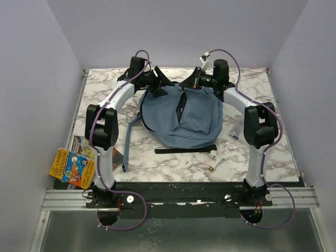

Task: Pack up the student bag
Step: Zip the student bag at the center of the board.

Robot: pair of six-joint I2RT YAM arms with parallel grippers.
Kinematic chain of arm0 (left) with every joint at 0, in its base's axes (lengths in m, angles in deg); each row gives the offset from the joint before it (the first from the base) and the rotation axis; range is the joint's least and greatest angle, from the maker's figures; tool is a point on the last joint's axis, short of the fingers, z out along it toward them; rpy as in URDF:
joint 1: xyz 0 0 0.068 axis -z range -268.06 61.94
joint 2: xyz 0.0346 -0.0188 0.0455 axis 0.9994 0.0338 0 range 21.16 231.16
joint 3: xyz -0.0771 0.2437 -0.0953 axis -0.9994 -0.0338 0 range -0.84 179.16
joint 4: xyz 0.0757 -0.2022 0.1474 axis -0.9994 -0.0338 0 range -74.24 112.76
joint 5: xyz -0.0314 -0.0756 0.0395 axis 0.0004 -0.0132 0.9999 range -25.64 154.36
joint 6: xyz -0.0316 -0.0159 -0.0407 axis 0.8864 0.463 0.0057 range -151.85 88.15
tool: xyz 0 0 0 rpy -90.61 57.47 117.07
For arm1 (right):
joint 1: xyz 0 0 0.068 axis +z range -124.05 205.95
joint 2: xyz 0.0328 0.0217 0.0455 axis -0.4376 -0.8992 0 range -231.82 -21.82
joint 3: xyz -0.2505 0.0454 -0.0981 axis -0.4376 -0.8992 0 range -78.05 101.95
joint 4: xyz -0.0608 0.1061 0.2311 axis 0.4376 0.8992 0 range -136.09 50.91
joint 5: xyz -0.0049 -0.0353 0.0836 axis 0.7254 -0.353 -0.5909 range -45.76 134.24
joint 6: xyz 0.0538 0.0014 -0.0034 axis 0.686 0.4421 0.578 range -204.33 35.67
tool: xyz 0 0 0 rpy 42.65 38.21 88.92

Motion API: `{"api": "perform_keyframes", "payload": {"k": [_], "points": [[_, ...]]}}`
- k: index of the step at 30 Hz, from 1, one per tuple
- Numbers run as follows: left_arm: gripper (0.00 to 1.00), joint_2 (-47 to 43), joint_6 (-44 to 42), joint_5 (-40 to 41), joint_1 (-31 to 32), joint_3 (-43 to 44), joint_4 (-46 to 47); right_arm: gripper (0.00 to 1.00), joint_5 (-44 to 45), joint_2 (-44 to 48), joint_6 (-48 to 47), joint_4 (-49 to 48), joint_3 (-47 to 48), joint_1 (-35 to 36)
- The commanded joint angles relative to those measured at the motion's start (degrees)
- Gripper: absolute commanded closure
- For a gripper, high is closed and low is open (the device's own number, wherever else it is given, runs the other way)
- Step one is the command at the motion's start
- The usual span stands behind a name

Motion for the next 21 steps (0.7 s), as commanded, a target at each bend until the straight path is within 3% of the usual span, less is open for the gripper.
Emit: {"api": "perform_keyframes", "payload": {"k": [1, 7, 15, 21], "points": [[0.34, 6.2, 6.1, 3.8, 1.3, 6.1, -2.7, 0.99, -4.7, 1.4, 1.9, -6.8, 0.5, 0.2], [0.33, 11.9, 9.0, 2.4, 3.2, 12.7, -3.1, 0.99, -5.4, 1.1, 0.3, -6.0, 1.3, 0.2], [0.45, 12.7, 10.8, 4.3, 4.8, 12.9, -3.0, 0.99, -6.2, 0.9, 0.0, -6.8, 1.4, 0.2], [0.48, 12.8, 13.8, 4.2, 5.3, 12.1, -2.1, 0.99, -6.1, 0.9, -4.2, -2.4, 2.2, 0.2]]}}
